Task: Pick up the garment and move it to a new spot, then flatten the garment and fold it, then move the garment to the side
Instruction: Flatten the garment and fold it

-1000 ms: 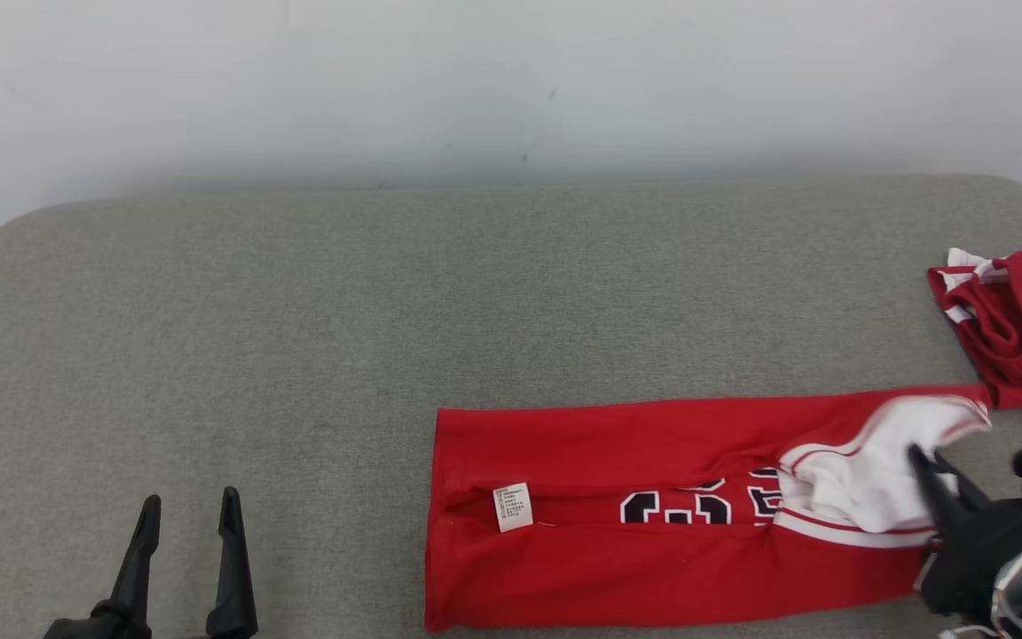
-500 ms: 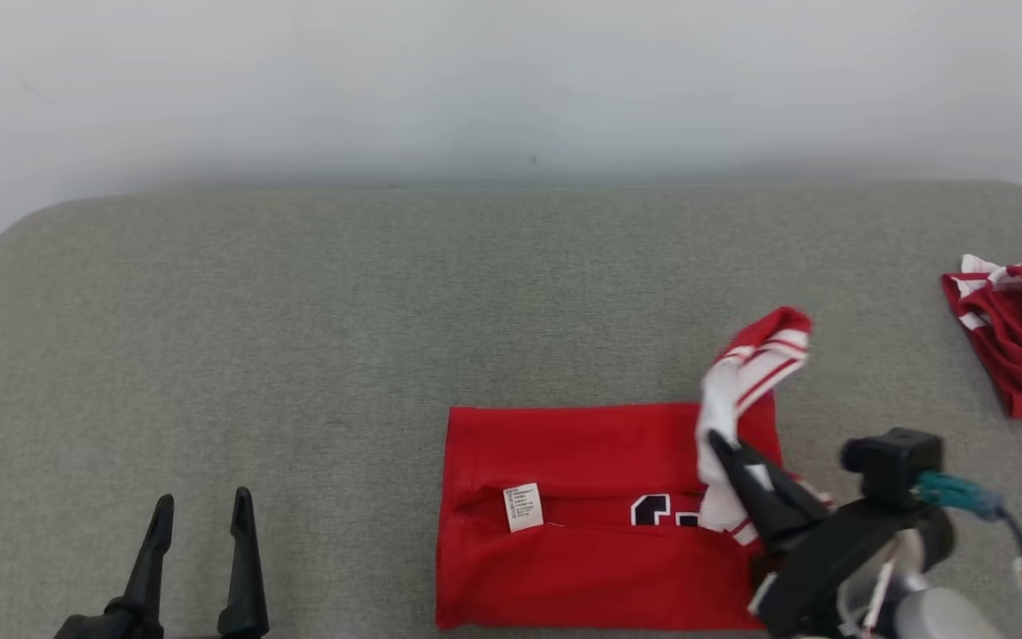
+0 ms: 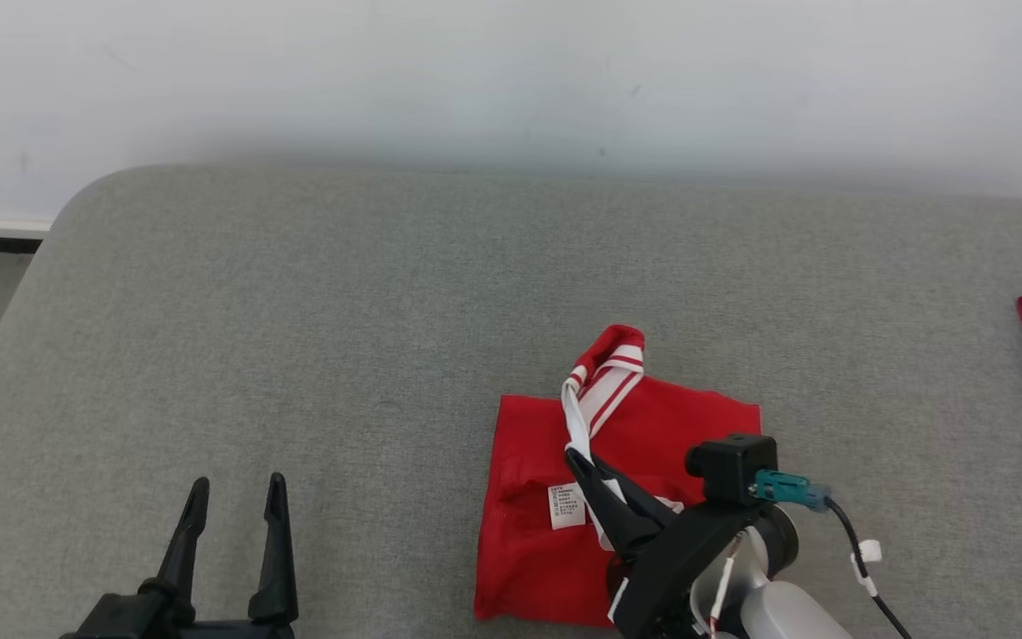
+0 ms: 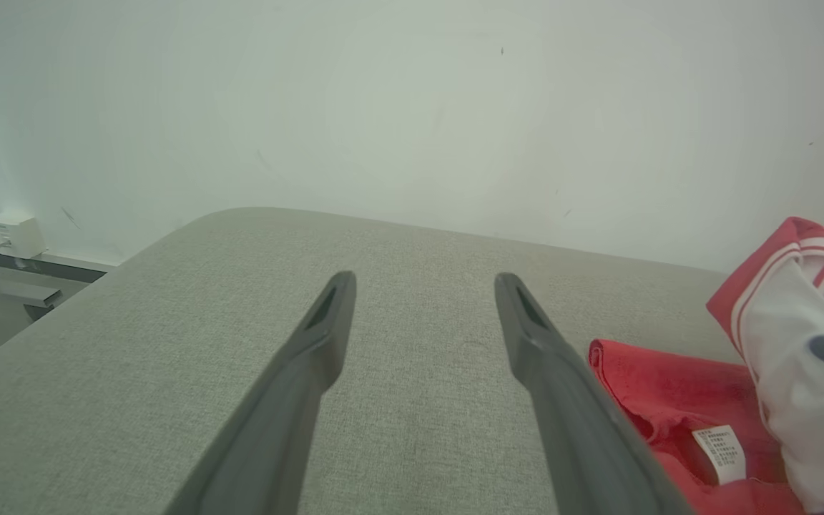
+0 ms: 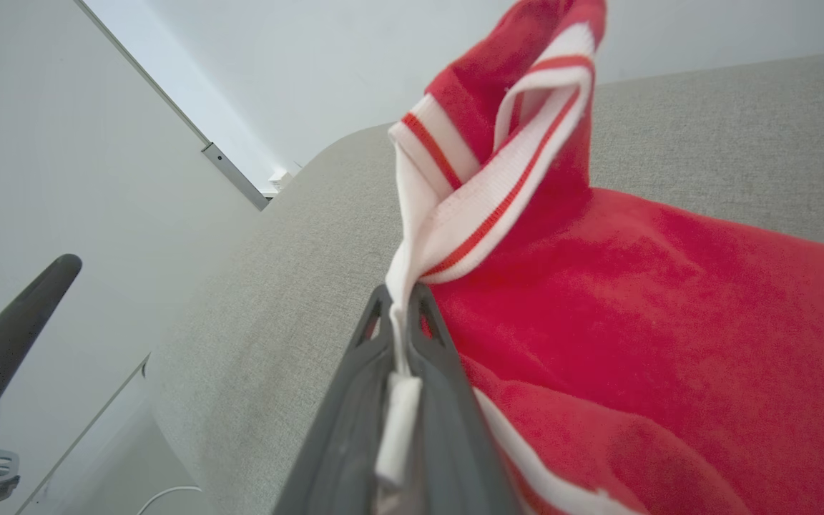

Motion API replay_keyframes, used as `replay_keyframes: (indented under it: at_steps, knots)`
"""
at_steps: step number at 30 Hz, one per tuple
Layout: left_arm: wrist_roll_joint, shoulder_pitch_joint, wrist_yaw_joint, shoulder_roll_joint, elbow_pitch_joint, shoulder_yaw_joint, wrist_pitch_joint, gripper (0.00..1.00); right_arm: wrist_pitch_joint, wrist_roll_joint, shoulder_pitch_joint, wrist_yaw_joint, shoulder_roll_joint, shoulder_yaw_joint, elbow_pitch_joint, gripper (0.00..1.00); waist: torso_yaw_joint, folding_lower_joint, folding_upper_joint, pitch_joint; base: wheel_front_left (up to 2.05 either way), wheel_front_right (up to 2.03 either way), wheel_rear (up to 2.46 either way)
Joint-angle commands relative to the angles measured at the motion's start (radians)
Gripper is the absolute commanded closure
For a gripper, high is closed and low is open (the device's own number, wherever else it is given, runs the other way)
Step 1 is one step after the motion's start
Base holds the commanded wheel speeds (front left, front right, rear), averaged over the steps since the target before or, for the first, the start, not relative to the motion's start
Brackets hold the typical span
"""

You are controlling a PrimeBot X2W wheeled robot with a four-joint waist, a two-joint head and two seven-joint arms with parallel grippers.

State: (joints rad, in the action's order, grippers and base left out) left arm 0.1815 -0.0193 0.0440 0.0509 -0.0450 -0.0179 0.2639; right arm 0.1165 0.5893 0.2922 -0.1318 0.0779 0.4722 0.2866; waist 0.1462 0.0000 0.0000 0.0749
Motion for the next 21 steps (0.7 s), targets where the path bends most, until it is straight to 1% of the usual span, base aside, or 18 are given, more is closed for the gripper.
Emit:
replay_keyframes:
  at_steps: [1,4,5,6,7,11,12,18,19,21]
  knots:
    - [0.005,0.014,-0.002,0.000,-0.003,-0.003,0.000,0.00,-0.011,0.009,0.015,0.003,-0.006,0.004,0.020,1.00,0.015,0.0000,0.0000,0.011,0.00,0.00,0.00]
    - [0.007,0.023,-0.005,0.000,-0.012,-0.015,0.000,0.00,-0.017,-0.009,0.046,0.003,-0.018,0.029,0.102,1.00,0.025,0.0000,0.0000,0.018,0.00,0.00,0.00]
    - [0.008,0.027,-0.006,0.000,-0.015,-0.018,0.000,0.00,-0.037,-0.015,0.060,0.003,-0.021,0.031,0.123,0.66,0.027,0.0000,0.0000,0.020,0.00,0.00,0.00]
    - [0.009,0.031,-0.006,0.000,-0.018,-0.021,0.000,0.00,-0.046,-0.009,0.066,0.003,-0.022,0.033,0.142,0.14,0.027,0.0000,0.0000,0.021,0.00,0.00,0.00]
    - [0.010,0.034,-0.007,0.000,-0.020,-0.023,0.000,0.00,-0.056,0.000,0.069,0.003,-0.023,0.035,0.159,0.00,0.027,0.0000,0.0000,0.023,0.00,0.00,0.00]
    - [0.011,0.036,-0.005,0.000,-0.026,-0.018,0.000,0.00,-0.125,0.001,0.102,0.003,-0.024,0.033,0.185,0.00,0.008,0.0000,0.0000,0.022,0.00,0.00,0.00]
    - [0.010,0.035,-0.003,0.000,-0.028,-0.018,0.000,0.00,-0.143,0.000,0.107,0.003,-0.016,0.029,0.187,0.00,0.003,0.0000,0.0000,0.020,0.00,0.00,0.00]
    - [-0.002,0.030,0.005,0.000,-0.033,-0.007,0.000,0.00,-0.247,-0.013,0.112,0.003,0.066,-0.039,0.144,0.00,-0.036,0.0000,0.0000,0.006,0.00,0.00,0.00]
    - [-0.002,0.030,0.005,0.000,-0.033,-0.007,0.000,0.00,-0.247,-0.013,0.112,0.003,0.066,-0.039,0.144,0.00,-0.036,0.0000,0.0000,0.006,0.00,0.00,0.00]
    - [-0.006,0.030,0.009,0.000,-0.031,-0.001,0.000,0.00,-0.277,-0.019,0.094,0.003,0.097,-0.073,0.123,0.00,-0.047,0.0000,0.0000,0.002,0.00,0.00,0.00]
